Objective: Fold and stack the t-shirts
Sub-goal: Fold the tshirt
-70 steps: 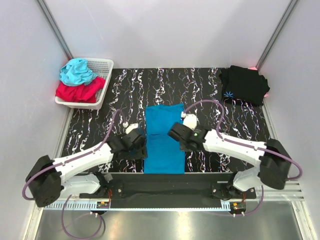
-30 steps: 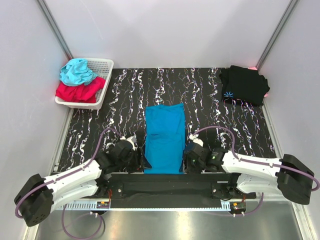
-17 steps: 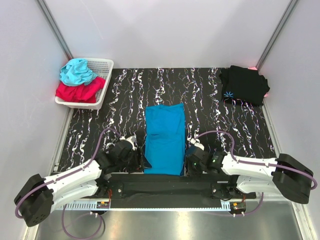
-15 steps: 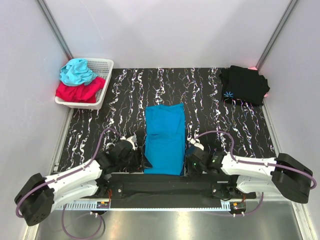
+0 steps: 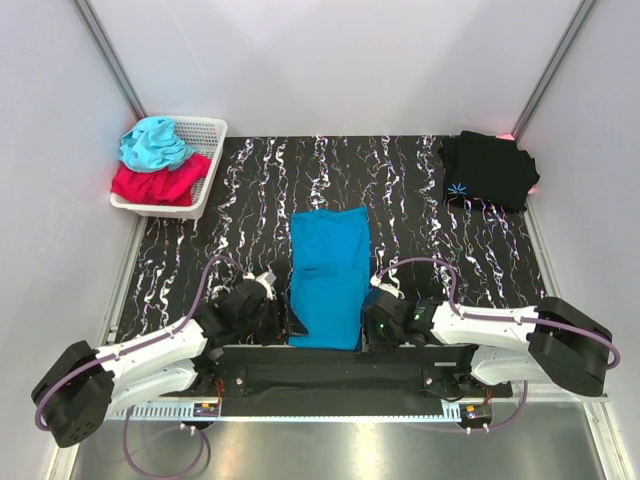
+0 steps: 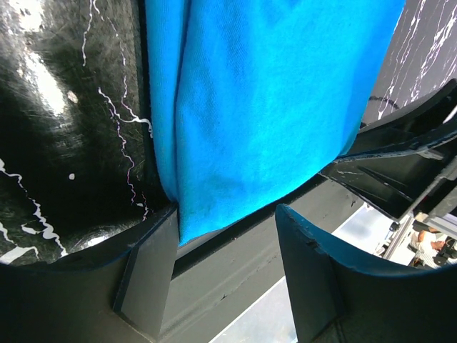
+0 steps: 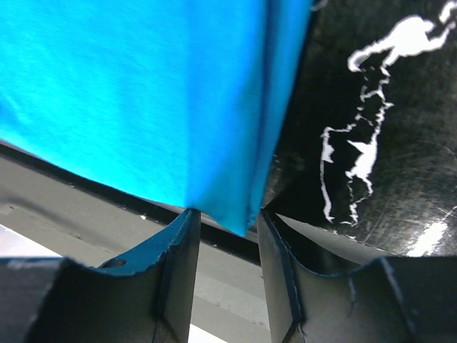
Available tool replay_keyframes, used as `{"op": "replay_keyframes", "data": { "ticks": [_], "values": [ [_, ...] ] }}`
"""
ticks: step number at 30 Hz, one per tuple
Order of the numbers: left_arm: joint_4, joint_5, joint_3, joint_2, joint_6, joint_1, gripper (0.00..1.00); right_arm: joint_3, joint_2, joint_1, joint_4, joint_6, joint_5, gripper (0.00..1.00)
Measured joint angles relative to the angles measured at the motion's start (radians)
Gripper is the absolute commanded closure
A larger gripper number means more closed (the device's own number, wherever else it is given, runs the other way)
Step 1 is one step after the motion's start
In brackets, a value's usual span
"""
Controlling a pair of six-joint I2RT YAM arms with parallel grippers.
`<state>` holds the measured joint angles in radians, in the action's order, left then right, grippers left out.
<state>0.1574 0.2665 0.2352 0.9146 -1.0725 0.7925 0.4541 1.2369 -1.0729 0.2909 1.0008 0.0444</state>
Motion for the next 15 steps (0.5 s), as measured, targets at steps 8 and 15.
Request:
{"op": "replay_keyframes", "data": {
  "ticks": [8,15],
  "values": [
    [0.003,0.0,0.0,-0.003,0.0,0.0,0.38,0.026,-0.048,0.0,0.026,-0.028,-0.052,0.56],
    [0.005,-0.002,-0.002,0.004,0.0,0.0,0.66,0.038,-0.031,0.002,0.021,-0.048,-0.103,0.8]
  ]
}}
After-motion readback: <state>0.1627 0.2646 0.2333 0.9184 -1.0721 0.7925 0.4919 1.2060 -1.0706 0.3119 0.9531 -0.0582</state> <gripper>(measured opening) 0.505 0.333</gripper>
